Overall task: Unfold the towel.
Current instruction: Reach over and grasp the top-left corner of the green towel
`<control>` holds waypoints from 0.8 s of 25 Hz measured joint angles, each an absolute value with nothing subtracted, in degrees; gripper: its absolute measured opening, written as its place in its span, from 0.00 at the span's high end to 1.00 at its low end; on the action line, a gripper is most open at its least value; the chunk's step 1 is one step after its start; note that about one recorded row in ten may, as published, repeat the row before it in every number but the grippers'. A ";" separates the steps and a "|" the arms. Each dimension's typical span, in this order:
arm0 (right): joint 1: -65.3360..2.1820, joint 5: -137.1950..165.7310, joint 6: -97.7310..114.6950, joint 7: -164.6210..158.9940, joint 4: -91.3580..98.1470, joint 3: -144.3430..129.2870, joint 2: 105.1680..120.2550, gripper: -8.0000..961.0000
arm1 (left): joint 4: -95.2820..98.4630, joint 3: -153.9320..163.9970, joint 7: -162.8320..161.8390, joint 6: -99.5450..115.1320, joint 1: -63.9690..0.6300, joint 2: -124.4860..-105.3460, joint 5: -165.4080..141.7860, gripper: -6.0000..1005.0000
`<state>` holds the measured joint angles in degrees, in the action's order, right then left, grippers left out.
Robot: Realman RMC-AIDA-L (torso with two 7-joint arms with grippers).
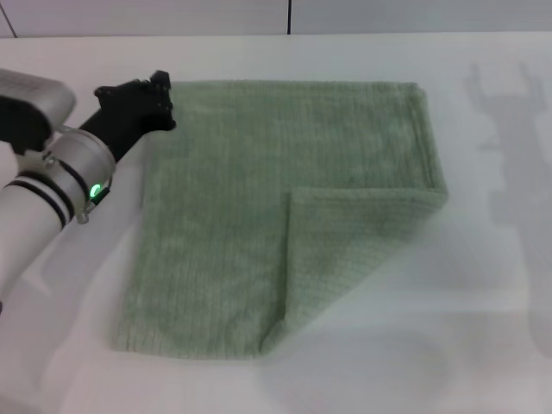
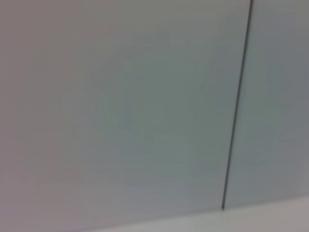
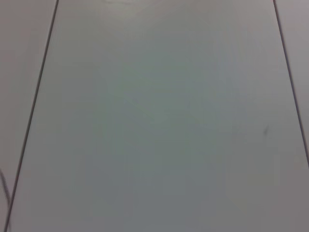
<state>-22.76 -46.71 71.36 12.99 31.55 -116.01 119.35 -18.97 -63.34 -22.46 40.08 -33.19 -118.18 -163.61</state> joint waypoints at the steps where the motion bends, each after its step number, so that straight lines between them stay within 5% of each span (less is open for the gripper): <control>1: -22.76 -46.58 71.29 12.99 31.55 -116.01 119.35 0.22 | -18.97 -63.34 -22.46 40.08 -33.19 -118.18 -163.61 1.00; 20: -23.80 -46.40 67.41 13.09 32.42 -116.10 119.27 0.23 | -19.22 -60.09 -22.59 23.66 -37.90 -118.48 -163.65 0.99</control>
